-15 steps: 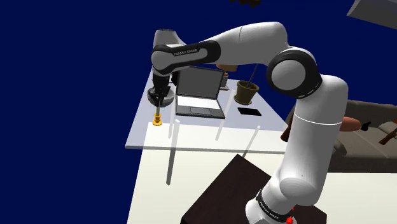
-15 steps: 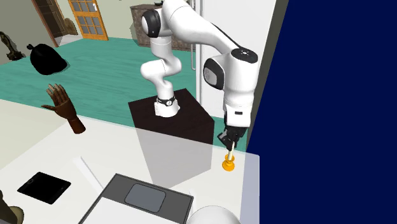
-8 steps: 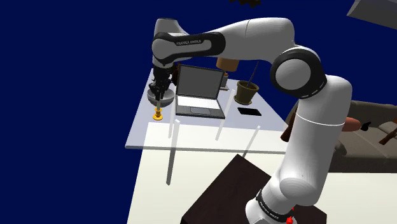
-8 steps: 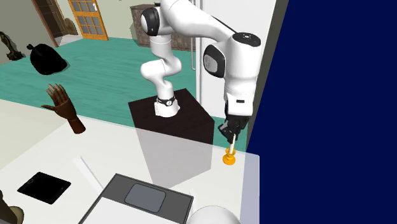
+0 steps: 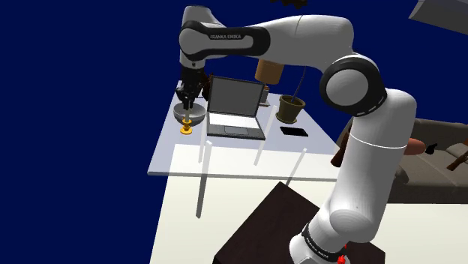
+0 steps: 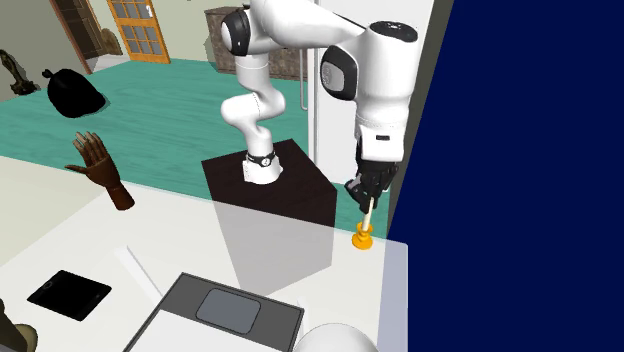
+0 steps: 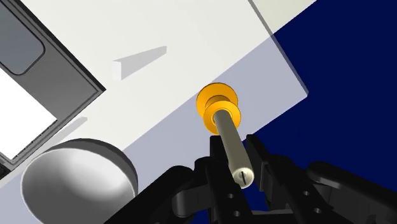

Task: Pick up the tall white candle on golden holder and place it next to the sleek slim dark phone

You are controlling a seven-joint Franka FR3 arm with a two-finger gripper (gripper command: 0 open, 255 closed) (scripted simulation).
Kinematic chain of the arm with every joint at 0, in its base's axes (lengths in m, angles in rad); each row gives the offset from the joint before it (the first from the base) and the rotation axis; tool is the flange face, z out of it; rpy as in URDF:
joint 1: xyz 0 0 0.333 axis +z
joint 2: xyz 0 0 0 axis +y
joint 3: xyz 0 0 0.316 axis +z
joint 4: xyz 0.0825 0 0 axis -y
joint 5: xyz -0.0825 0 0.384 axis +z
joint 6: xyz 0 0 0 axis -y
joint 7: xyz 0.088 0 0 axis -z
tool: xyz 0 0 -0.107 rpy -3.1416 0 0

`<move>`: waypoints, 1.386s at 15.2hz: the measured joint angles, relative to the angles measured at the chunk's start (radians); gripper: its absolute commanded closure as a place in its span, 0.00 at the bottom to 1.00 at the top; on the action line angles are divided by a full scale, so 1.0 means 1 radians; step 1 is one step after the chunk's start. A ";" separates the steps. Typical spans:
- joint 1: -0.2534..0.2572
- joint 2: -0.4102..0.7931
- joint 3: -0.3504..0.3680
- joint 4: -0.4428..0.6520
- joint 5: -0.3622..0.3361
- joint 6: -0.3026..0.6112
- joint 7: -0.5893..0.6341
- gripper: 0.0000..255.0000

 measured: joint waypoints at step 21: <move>-0.026 -0.016 -0.013 0.231 0.006 -0.247 -0.041 1.00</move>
